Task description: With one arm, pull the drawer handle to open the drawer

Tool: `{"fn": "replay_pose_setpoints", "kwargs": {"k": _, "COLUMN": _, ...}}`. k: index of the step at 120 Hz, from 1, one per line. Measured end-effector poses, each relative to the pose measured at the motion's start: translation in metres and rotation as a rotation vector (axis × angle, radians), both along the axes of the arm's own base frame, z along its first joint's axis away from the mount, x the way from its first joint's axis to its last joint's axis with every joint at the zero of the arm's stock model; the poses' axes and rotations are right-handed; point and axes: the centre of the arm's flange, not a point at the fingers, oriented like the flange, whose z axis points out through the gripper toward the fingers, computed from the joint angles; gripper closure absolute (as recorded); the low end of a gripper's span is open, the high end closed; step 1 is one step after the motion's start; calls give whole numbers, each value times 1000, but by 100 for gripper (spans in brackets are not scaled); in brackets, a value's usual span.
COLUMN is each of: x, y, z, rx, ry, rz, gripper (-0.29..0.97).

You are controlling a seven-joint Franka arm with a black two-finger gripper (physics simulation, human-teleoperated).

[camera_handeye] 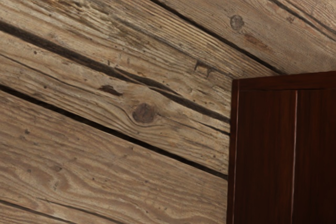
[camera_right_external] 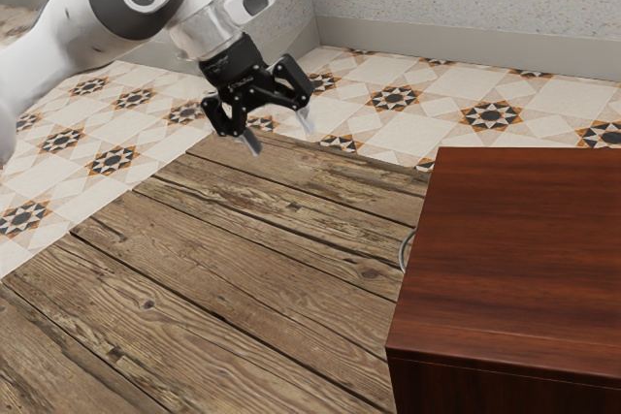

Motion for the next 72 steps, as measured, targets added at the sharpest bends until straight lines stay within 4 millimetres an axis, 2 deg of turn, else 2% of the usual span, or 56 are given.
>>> {"fn": "replay_pose_setpoints", "kwargs": {"k": 6, "x": 6, "y": -7, "z": -4, "rx": -39, "ry": 3, "rz": 27, "gripper": 0}}
{"fn": "replay_pose_setpoints", "kwargs": {"k": 11, "x": 6, "y": -17, "z": 1, "rx": -60, "ry": -2, "rz": 42, "gripper": 0}}
{"fn": "replay_pose_setpoints", "kwargs": {"k": 24, "x": -10, "y": -47, "z": 7, "rx": -79, "ry": 13, "rz": 76, "gripper": 1}}
{"fn": "replay_pose_setpoints", "kwargs": {"k": 33, "x": -19, "y": -65, "z": -5, "rx": -80, "ry": 26, "rz": 98, "gripper": 1}}
{"fn": "replay_pose_setpoints", "kwargs": {"k": 48, "x": -17, "y": -84, "z": -22, "rx": -80, "ry": 25, "rz": 93, "gripper": 3}}
{"fn": "replay_pose_setpoints", "kwargs": {"k": 58, "x": -14, "y": -89, "z": -36, "rx": -77, "ry": 19, "rz": 84, "gripper": 6}}
{"fn": "replay_pose_setpoints", "kwargs": {"k": 72, "x": -11, "y": -99, "z": -49, "rx": -83, "ry": -16, "rz": 61, "gripper": 16}}
